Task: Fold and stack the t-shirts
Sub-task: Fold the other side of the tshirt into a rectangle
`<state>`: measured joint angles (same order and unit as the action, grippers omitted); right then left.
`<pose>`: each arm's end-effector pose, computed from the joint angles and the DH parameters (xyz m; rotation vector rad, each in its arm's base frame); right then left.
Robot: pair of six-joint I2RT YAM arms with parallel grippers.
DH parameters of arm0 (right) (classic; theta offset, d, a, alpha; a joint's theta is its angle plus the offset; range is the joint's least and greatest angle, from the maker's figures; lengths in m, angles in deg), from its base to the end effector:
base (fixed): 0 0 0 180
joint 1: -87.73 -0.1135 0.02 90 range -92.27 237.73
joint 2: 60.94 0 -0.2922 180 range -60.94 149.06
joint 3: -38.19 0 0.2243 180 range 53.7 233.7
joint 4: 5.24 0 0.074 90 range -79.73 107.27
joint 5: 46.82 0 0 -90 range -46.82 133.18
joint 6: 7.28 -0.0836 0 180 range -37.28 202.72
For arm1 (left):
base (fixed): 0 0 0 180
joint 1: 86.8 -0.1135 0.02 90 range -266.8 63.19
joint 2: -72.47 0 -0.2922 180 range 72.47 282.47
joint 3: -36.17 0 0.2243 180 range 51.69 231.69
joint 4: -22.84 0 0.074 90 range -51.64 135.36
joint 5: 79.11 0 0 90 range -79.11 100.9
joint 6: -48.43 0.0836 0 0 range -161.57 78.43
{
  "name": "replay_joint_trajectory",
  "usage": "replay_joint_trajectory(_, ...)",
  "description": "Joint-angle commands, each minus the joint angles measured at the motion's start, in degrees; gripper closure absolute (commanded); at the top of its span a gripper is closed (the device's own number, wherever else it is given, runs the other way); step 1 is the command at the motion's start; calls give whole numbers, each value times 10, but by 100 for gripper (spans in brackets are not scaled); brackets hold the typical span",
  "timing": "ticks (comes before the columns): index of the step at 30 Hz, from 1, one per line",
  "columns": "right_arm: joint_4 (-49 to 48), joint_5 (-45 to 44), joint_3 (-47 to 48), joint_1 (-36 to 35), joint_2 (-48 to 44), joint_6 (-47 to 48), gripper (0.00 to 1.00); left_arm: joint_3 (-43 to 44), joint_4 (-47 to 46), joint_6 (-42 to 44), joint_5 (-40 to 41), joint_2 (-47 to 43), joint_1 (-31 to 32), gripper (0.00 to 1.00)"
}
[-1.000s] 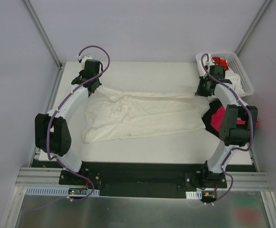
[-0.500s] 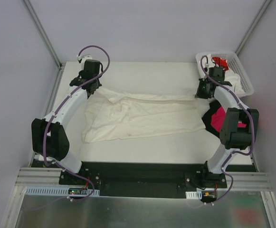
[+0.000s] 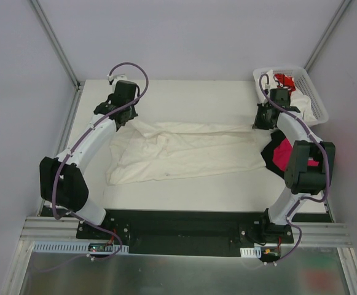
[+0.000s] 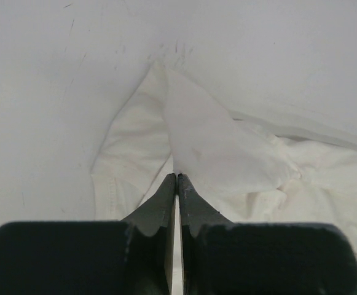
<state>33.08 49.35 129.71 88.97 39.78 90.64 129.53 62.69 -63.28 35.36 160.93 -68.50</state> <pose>0.4020 0.0003 0.2489 -0.1895 2.3871 0.0543 0.3514 -0.0797 0.3388 -0.3006 2.0983 0.0537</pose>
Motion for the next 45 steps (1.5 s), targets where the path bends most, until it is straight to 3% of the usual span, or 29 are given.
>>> replay_joint_trajectory(1, 4, -17, -6, -4, -33, -3, 99, -8, 25, -8, 1, -32, 11, 100)
replay_joint_trajectory(45, 21, -49, -23, -4, -43, -1, 99, -52, 105, -15, -10, -131, 29, 100)
